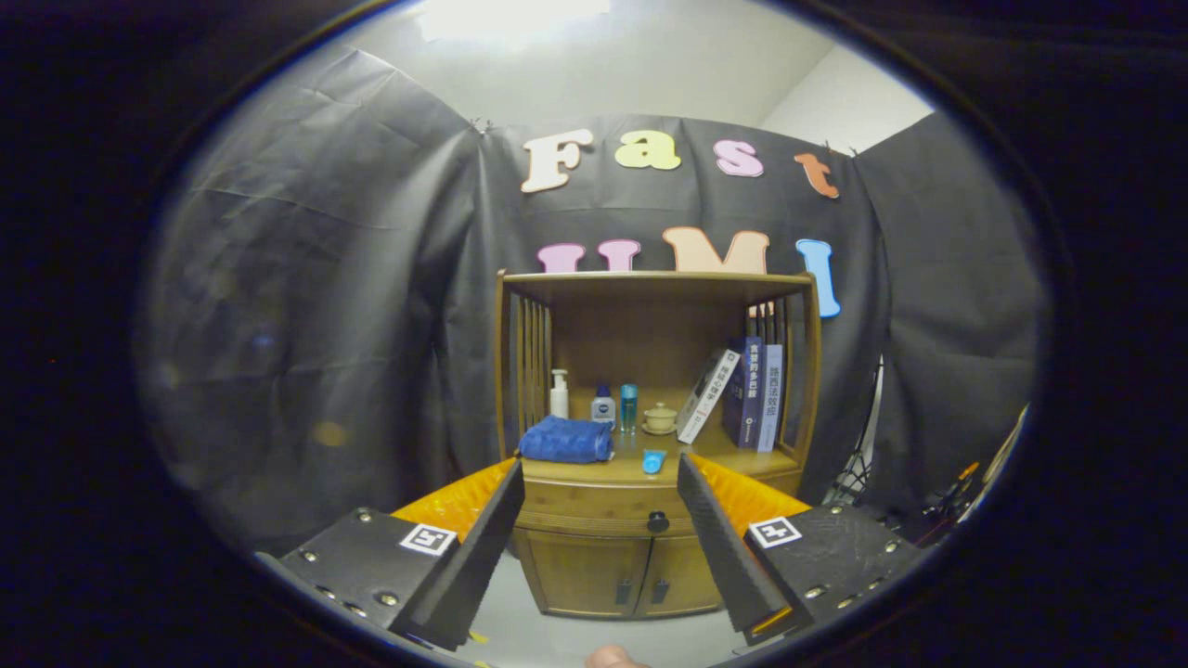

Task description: Pull open the drawer, take out the items inside it, and place them on the countertop above the cabinet.

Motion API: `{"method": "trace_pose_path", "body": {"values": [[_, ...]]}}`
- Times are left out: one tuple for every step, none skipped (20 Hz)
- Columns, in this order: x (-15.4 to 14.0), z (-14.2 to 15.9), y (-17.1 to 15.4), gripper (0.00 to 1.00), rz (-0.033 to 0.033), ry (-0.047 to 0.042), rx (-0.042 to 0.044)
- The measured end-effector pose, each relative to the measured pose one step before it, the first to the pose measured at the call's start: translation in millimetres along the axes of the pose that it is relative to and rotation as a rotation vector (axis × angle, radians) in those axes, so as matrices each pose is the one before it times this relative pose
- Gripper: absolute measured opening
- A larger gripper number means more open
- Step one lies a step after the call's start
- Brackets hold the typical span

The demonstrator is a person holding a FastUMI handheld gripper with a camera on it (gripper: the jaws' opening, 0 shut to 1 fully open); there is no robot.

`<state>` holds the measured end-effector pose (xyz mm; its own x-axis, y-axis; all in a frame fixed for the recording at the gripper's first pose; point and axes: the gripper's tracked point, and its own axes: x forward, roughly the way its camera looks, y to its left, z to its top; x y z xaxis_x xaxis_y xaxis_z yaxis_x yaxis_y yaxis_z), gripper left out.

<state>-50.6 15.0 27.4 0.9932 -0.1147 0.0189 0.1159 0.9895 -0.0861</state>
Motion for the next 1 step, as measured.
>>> {"method": "trace_pose_path", "body": {"values": [[0.37,0.12,-0.22,0.99,0.00027,-0.00176,0.00181]]}}
